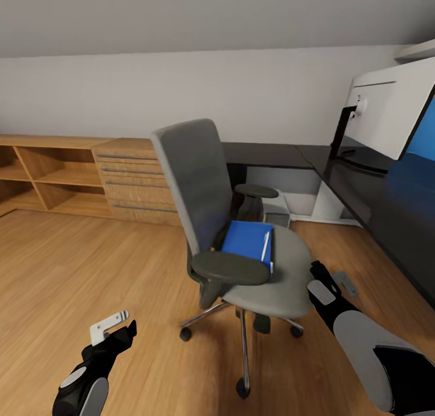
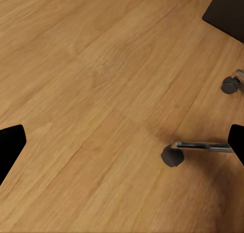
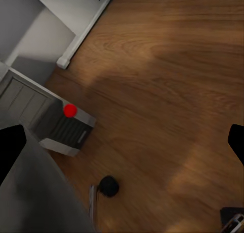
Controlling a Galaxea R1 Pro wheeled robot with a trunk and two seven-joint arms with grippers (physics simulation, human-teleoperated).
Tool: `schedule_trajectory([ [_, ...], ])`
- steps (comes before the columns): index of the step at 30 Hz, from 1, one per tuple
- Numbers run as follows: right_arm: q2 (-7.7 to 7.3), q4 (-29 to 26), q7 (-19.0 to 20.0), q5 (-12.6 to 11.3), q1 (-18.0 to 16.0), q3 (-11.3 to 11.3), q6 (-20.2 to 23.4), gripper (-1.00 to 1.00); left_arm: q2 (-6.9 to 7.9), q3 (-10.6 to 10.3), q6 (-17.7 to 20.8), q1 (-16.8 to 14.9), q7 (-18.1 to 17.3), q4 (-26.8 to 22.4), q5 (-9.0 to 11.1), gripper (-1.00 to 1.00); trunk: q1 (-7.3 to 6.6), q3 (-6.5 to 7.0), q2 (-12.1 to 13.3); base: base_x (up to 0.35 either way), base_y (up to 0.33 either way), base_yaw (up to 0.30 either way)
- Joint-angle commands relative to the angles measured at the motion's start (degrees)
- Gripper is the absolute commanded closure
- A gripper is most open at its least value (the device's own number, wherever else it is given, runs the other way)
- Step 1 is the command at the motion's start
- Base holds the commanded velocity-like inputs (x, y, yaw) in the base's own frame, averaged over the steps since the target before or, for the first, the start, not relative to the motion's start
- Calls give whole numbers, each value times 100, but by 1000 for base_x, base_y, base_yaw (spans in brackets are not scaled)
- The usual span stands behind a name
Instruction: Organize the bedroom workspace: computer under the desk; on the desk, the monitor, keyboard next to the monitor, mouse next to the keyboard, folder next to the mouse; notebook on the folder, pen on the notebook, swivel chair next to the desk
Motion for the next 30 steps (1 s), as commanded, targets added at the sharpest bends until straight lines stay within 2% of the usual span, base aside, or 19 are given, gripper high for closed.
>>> schedule_trajectory([
  [1,1,-4,1,-35,-2,-6,-18,-100,-3,5,20,-3,36,-8,60,-100,0,-5,-2,88,0,0],
  [6,8,3,1,-46,-2,-6,14,-100,-3,15,24,-3,36,-2,60,-100,0,-5,-2,27,0,0],
  [8,9,-2,7,-82,-2,-10,249,-100,-3,16,26,-3,36,-3,60,-100,0,-5,-2,4,0,0],
  [11,4,-15,87,-284,-2,-27,757,-100,-3,17,29,-3,36,0,60,-100,0,-5,-2,1,0,0],
  [14,-22,-21,219,-567,-2,-44,1019,-100,-3,17,30,-3,36,0,57,-100,0,-5,-2,0,0,0],
  [18,-35,-61,327,-686,-2,-36,1080,-100,-3,17,30,-3,36,0,57,-100,0,-5,-2,0,0,0],
  [24,-34,-198,381,-700,-2,-32,1074,-100,-3,17,33,-3,36,0,58,-100,0,-5,-2,0,0,16],
  [30,-34,-214,380,-694,-2,-32,1072,-100,-3,17,33,-3,36,0,56,-100,0,16,-2,0,0,175],
])
